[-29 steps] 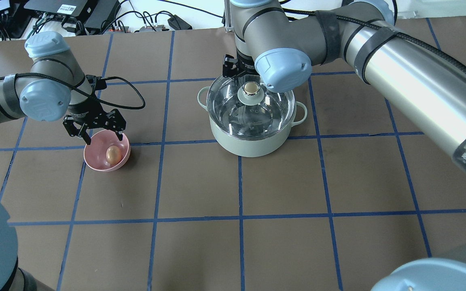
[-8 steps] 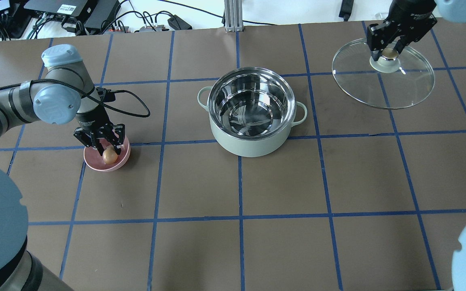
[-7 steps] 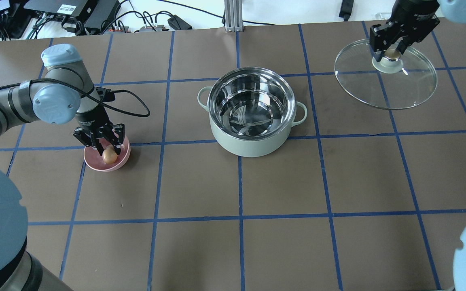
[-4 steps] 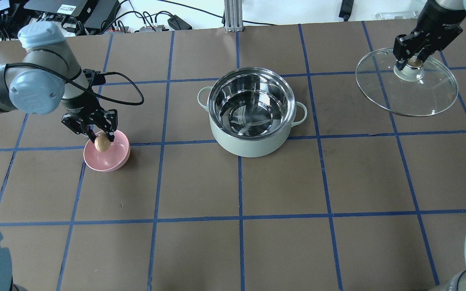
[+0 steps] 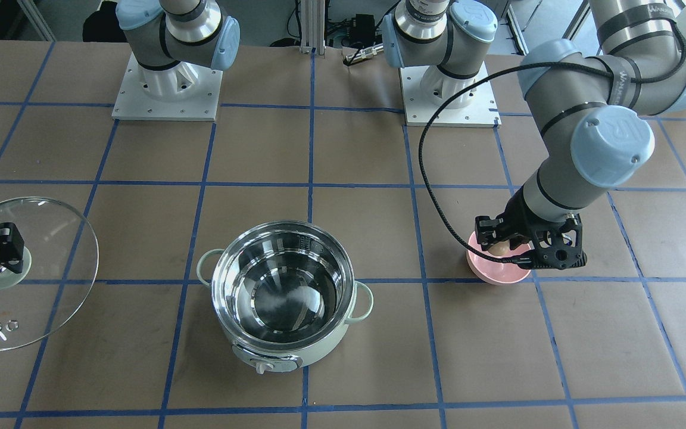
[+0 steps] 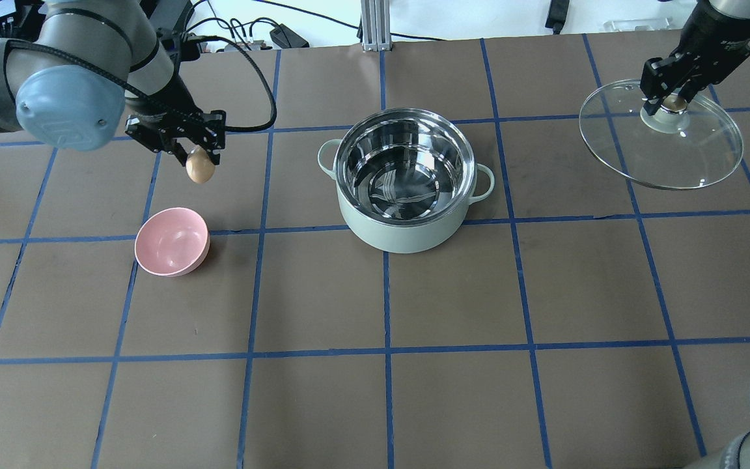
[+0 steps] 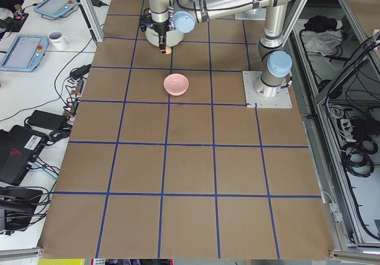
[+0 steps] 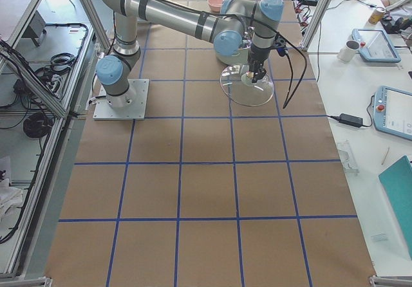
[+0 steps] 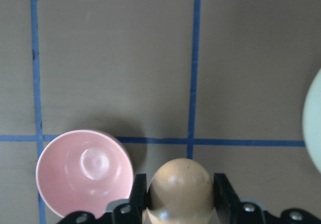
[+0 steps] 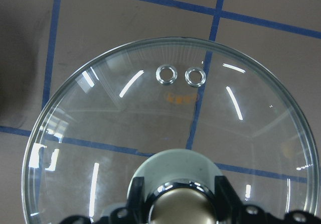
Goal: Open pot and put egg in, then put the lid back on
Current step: 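Lift the egg from the bowl and carry it over the pot with the left gripper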
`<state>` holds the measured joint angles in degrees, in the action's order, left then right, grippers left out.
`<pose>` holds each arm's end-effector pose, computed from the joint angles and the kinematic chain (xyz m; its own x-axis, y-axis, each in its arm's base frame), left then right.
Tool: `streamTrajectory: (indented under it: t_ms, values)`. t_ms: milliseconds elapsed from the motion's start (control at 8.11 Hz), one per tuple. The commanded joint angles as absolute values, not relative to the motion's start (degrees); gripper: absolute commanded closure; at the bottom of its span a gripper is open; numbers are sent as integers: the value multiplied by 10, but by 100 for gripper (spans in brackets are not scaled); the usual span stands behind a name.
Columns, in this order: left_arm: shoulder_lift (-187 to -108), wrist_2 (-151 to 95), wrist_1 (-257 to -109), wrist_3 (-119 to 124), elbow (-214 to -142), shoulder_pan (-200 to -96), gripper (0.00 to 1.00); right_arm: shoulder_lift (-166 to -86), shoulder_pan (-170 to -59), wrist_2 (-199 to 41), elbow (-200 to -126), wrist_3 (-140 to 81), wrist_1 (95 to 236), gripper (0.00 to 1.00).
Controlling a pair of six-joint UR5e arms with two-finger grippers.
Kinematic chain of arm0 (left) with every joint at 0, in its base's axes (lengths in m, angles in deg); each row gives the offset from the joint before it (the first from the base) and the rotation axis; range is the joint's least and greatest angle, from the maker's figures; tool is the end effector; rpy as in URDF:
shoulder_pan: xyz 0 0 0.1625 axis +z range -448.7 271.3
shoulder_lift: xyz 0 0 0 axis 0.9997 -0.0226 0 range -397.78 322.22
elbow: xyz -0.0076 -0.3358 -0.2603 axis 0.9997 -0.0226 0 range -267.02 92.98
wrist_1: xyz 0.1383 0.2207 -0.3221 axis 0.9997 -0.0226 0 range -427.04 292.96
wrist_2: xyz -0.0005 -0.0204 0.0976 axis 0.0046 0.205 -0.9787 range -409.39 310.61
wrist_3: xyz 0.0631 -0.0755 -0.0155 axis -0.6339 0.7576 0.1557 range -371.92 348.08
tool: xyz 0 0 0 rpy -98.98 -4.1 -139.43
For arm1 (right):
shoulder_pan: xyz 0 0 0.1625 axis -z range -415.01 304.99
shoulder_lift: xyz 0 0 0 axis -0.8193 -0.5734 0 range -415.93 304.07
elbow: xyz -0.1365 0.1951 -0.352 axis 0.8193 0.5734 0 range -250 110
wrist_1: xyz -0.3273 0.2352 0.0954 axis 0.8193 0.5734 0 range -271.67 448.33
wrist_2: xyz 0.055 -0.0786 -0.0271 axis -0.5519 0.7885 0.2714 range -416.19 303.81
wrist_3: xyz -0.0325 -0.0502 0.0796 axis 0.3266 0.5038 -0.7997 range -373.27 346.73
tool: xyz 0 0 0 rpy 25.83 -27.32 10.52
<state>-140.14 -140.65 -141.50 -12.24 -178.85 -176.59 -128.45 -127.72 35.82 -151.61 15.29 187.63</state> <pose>-0.1099 -0.5777 0.3841 -0.9993 -0.0317 -0.0221 -0.0312 0.9992 -0.0233 -0.0589 -0.6257 0.4069 -0.9802 -0.1955 0.0326 -0.1951 0.9807 0.0135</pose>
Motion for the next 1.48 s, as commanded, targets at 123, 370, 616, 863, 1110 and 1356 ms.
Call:
streamTrajectory:
  t_ms: [123,370,616,863,1110,1356]
  values:
    - [-1455,-1353,-1258,43,-1746,-1876,69,-1284,-1277,358,-1517,153,1876,100]
    - [-1491,-1351,-1188,116,-1745,-1933,72,-1284,-1277,358,-1517,152,1876,100]
    - [-1544,-1353,-1126,149,-1744,-1988,75,-1284,-1277,357,-1517,151,1876,100]
    - [-1573,-1353,-1129,157,-1745,-2012,75,-1284,-1277,356,-1517,149,1876,100]
    - [-1596,-1352,-1131,152,-1747,-2012,73,-1284,-1277,356,-1517,149,1876,100]
    - [-1599,-1351,-1135,151,-1752,-2012,63,-1284,-1277,355,-1517,147,1876,100]
